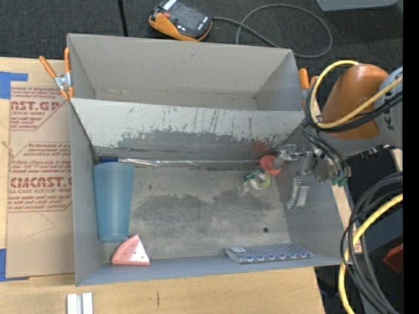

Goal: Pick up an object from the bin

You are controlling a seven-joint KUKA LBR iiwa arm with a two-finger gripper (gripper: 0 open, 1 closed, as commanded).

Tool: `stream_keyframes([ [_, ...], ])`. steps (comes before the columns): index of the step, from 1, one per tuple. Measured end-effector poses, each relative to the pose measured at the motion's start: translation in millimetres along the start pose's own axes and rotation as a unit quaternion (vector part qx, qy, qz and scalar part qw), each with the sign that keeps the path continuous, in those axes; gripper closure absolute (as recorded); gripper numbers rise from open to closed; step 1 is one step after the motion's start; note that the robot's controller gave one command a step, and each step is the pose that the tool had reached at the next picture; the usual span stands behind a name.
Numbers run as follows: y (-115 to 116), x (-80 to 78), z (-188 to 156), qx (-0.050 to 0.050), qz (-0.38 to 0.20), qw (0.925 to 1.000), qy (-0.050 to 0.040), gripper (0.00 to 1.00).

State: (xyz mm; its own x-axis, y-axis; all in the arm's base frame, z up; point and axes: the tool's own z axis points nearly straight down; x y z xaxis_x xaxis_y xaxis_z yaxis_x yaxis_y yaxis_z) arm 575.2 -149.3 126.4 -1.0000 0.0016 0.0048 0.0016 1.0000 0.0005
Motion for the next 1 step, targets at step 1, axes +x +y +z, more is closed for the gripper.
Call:
stream_keyframes([
  [1,0.9,-1.8,-5.0,0.001,-0.001,1.0,-0.0034,1.0],
])
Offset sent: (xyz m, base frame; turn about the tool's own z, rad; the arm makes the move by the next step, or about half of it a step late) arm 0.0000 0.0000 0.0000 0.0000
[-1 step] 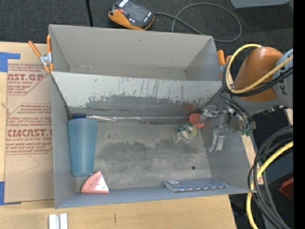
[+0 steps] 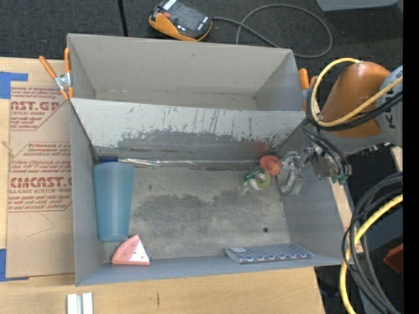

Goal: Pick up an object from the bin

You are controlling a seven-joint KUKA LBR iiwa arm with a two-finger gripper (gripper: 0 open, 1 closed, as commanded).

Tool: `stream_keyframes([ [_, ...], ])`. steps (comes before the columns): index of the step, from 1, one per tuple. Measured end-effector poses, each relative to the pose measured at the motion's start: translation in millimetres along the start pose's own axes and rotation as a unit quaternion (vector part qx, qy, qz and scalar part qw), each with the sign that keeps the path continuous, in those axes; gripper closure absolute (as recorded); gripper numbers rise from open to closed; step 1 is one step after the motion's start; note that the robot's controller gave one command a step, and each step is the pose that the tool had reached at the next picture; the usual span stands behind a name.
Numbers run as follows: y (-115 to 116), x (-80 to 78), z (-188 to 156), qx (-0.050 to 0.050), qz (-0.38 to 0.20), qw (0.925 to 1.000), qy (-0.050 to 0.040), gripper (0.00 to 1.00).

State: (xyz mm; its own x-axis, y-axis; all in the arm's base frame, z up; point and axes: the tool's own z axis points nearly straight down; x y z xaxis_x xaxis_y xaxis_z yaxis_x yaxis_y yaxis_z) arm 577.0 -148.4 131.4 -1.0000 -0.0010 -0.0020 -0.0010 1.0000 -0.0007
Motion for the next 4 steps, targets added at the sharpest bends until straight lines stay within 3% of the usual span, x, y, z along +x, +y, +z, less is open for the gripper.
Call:
stream_keyframes([
  [1,0.0,0.0,0.0,0.0,0.0,1.0,0.0,0.0],
  [2,0.0,0.0,0.0,0.0,0.0,1.0,0.0,1.0],
  [3,0.0,0.0,0.0,0.0,0.0,1.0,0.0,0.0],
  [4,0.0,0.0,0.0,0.0,0.0,1.0,0.0,1.0],
])
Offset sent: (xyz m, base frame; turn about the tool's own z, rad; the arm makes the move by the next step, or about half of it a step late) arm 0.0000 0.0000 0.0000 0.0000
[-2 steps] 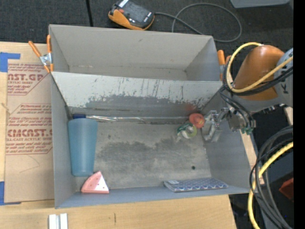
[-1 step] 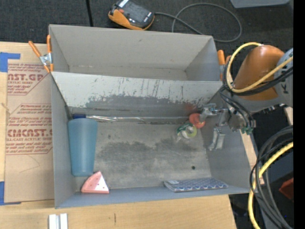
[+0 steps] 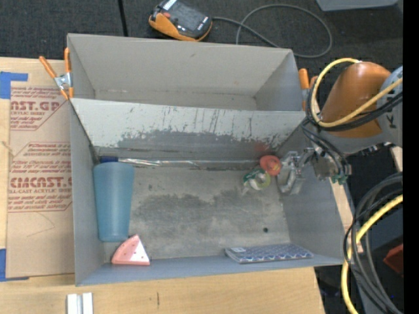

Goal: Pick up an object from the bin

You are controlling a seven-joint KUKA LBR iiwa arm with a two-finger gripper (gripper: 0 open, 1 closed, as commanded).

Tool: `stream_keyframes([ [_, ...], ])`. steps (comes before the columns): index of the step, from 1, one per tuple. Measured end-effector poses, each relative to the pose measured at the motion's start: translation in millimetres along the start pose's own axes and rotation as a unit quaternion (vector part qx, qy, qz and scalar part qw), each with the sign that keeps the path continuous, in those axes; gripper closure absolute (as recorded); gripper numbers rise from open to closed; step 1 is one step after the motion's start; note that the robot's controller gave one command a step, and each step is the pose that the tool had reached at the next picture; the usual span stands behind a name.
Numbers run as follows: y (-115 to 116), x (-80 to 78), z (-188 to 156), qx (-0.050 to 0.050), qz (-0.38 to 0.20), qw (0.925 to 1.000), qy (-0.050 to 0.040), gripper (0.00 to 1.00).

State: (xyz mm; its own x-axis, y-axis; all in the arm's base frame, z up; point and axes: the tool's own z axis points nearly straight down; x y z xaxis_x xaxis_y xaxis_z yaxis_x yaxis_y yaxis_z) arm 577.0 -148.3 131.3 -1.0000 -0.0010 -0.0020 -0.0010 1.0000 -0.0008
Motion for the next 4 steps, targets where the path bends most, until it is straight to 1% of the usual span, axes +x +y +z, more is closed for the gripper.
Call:
stream_keyframes([
  [1,0.0,0.0,0.0,0.0,0.0,1.0,0.0,0.0],
  [2,0.0,0.0,0.0,0.0,0.0,1.0,0.0,0.0],
  [3,-3.2,-3.2,-1.2,-0.001,0.118,0.993,-0.0009,0.0],
  [4,-7.1,-8.3,-3.1,0.0,0.29,0.9571,-0.0014,0.0],
])
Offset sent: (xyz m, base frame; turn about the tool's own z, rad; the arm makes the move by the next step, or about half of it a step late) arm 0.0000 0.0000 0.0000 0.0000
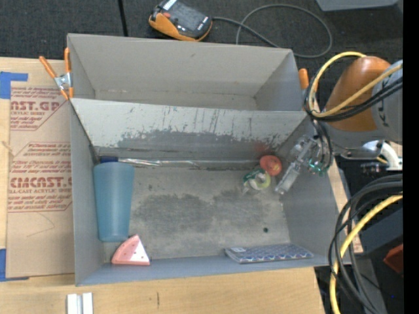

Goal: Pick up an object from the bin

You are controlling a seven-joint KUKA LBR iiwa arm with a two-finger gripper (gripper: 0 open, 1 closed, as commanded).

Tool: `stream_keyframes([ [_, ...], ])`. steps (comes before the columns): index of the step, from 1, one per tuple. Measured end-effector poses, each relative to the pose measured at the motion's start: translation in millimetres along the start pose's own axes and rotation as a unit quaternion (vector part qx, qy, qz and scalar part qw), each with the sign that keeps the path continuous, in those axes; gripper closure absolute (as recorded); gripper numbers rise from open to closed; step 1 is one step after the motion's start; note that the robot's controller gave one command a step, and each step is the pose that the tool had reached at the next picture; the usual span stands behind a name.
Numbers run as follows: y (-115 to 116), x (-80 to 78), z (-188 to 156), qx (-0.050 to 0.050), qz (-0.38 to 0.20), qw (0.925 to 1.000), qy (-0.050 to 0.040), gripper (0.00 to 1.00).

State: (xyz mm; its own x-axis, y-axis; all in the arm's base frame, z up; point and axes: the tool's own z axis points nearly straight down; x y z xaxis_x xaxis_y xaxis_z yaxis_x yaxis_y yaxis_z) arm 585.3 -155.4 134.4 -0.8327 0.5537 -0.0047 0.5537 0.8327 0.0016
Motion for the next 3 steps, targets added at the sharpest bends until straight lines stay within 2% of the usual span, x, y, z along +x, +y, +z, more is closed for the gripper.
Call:
stream_keyframes([
  [1,1.5,-1.8,53.9,0.0,-0.012,0.9999,0.0002,1.0],
  [2,4.9,0.5,54.2,-0.003,-0.014,0.9999,0.0043,0.0],
  [3,5.0,0.5,54.2,-0.002,-0.014,0.9999,0.0039,0.0],
])
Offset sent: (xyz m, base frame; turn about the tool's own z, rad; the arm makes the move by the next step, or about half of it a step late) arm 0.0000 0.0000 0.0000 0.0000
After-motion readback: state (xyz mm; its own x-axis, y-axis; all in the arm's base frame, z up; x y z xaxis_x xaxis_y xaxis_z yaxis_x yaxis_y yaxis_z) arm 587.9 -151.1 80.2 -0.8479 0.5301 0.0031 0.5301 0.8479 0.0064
